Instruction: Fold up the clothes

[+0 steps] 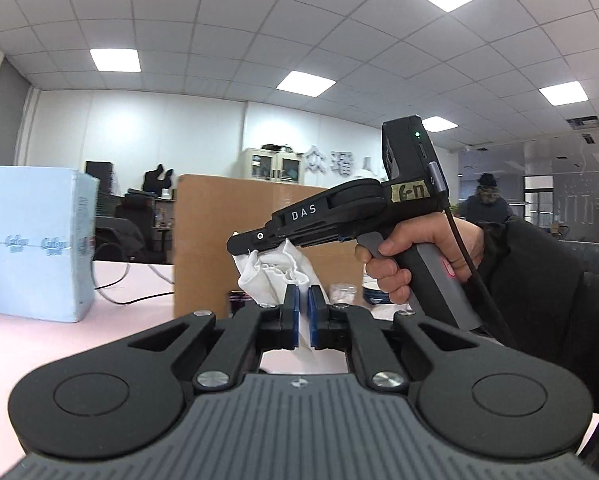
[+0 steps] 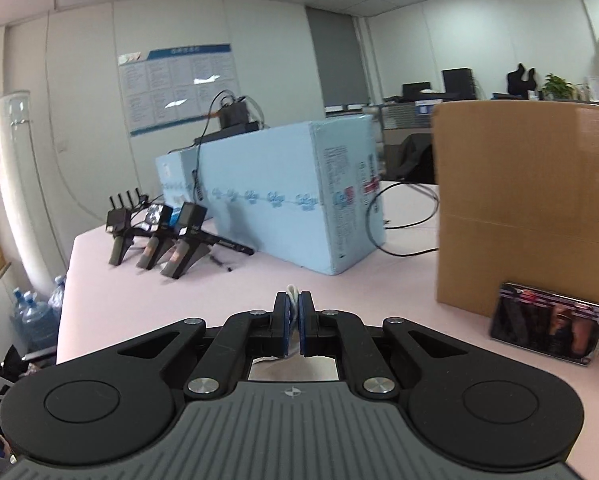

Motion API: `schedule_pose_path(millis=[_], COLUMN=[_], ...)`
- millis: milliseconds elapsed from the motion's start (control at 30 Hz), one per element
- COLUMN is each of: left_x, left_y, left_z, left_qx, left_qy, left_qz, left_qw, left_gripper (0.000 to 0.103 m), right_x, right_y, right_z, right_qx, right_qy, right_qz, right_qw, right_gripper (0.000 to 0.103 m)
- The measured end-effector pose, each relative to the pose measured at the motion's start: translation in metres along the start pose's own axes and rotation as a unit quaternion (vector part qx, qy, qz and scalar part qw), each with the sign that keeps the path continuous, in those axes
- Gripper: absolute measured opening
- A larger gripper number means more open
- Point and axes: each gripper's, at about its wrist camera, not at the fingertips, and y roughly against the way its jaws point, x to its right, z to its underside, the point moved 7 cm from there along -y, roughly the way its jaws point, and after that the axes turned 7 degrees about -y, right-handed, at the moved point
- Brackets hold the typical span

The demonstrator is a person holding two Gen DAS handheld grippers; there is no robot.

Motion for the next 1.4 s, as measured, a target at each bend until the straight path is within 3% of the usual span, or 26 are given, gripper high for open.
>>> schedule_pose_path(millis=[233,400,433,467,500,533,600,733,867,1000,1067,1167,1267,1400], left_x=[-0.066,-0.086,-0.089,-0.090,-0.092,-0.094,-0.097,-0.092,-0.074,-0.078,-0.081,-0.085,-0.088,-0.094], left_y=[0.019,0.012,0.011,0.010,0.012,0.014,0.021,0.018,-0.011,-0.041,-0.054,-0.060,-0.066,-0.066], left_z=[0.046,0.074,0.080,0.083,0.085,0.086,0.083,0.059,0.045,0.048,0.059,0.067,0.078,0.078], left_qx=[-0.058,-0.112,-0.125,-0.130,-0.134,-0.136,-0.126,-0.089,-0.086,-0.131,-0.182,-0.200,-0.232,-0.233], left_qy=[0.062,0.092,0.093,0.093,0.091,0.088,0.081,0.059,0.004,-0.035,-0.050,-0.051,-0.055,-0.038], left_qz=[-0.076,-0.093,-0.102,-0.108,-0.122,-0.136,-0.165,-0.169,-0.148,-0.181,-0.178,-0.174,-0.175,-0.162], left_qw=[0.9934,0.9851,0.9826,0.9811,0.9793,0.9773,0.9748,0.9798,0.9852,0.9740,0.9659,0.9628,0.9552,0.9581], left_gripper=[0.004,0.005,0.008,0.010,0.022,0.044,0.071,0.072,0.072,0.075,0.077,0.079,0.082,0.082], right_x=[-0.023,-0.009,-0.007,-0.006,-0.005,-0.004,-0.003,0.002,0.018,0.044,0.062,0.077,0.081,0.087], right_y=[-0.094,-0.130,-0.132,-0.131,-0.130,-0.129,-0.122,-0.087,-0.044,-0.033,-0.035,-0.052,-0.054,-0.031], right_z=[0.031,0.062,0.064,0.063,0.063,0.062,0.057,0.032,0.032,0.056,0.073,0.097,0.106,0.103], right_qx=[-0.074,-0.121,-0.120,-0.113,-0.106,-0.098,-0.077,-0.016,0.014,-0.011,-0.041,-0.082,-0.067,-0.036], right_qy=[0.028,0.023,0.017,0.012,0.006,0.000,-0.009,-0.017,0.002,0.024,0.024,0.014,-0.009,-0.046], right_qz=[0.016,0.029,0.027,0.024,0.021,0.018,0.012,0.026,0.061,0.125,0.158,0.167,0.158,0.152], right_qw=[0.997,0.992,0.992,0.993,0.994,0.995,0.997,0.999,0.998,0.992,0.986,0.983,0.985,0.987], right_gripper=[0.005,0.006,0.018,0.046,0.061,0.076,0.078,0.086,0.090,0.091,0.091,0.091,0.091,0.091])
